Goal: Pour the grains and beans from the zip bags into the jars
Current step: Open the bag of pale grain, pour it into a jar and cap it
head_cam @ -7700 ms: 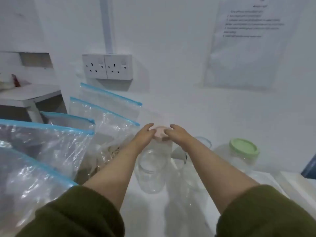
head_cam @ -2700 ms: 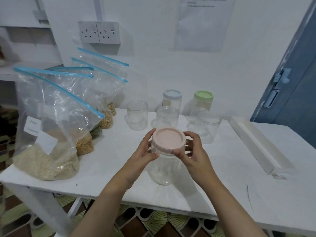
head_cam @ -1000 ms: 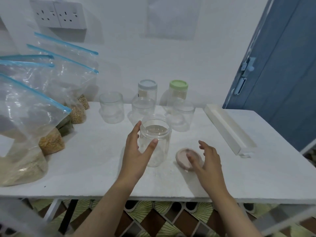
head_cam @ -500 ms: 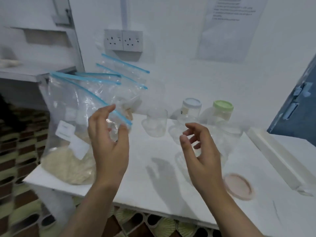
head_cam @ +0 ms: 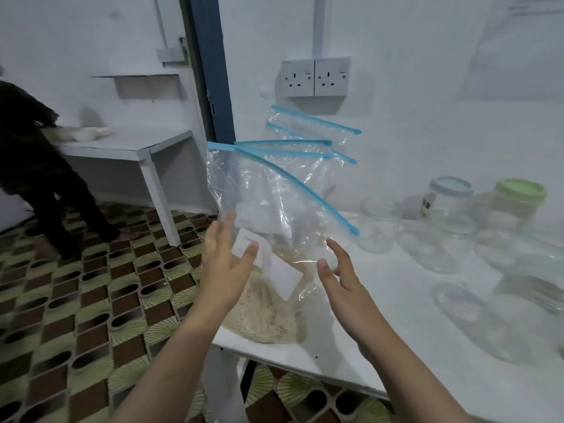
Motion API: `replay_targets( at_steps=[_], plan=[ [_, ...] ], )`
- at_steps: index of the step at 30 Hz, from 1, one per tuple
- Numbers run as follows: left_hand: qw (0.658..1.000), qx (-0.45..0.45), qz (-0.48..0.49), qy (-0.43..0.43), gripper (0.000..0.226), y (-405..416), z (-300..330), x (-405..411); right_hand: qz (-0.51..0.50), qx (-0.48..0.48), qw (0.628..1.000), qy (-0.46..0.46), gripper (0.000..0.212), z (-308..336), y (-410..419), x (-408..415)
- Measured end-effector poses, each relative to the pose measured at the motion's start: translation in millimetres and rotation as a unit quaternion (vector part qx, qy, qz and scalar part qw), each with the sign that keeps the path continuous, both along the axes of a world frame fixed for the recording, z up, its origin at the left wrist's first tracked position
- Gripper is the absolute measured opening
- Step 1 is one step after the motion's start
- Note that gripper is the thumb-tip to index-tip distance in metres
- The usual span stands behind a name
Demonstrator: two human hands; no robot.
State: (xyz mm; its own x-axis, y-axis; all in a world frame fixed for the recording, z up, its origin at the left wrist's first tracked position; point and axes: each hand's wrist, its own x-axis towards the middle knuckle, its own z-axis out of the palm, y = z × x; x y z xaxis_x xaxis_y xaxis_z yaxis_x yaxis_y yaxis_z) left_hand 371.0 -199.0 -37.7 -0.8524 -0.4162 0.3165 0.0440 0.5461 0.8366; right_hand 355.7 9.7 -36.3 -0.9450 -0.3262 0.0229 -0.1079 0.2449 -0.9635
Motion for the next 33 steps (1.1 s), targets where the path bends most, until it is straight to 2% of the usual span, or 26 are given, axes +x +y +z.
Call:
replay_targets(
  at_steps=[3, 8, 12, 16, 20, 24, 33],
  plan=[
    [0.999, 0.012, -0.032, 0.000, 0.056, -12, -8, -3, -0.044, -0.028, 0.998, 0.032, 0.063, -7, -13, 2],
    [1.000, 0.003, -0.024, 0.003, 0.069, -31, -8, -12, -0.107, -0.059, 0.988, 0.099, 0.076, -18, -28, 1],
    [0.996, 0.021, -0.071, 0.049, 0.058, -32, -10, -15, -0.117, -0.083, 0.982, 0.125, 0.078, -20, -34, -3],
    [0.994, 0.015, -0.063, 0.083, 0.047, -26, -13, -16, -0.123, -0.082, 0.978, 0.144, 0.078, -15, -31, -6],
    [0.988, 0.062, -0.060, 0.127, 0.037, -15, -4, -12, -0.127, -0.064, 0.972, 0.186, 0.079, -6, -25, -8],
    [0.975, 0.125, -0.069, 0.170, 0.032, 7, 11, -10, -0.131, -0.055, 0.965, 0.220, 0.081, 3, -3, -11],
    [0.961, 0.191, -0.099, 0.171, 0.033, 100, 22, -14, -0.178, -0.021, 0.944, 0.275, 0.081, 22, 94, -9]
  ],
)
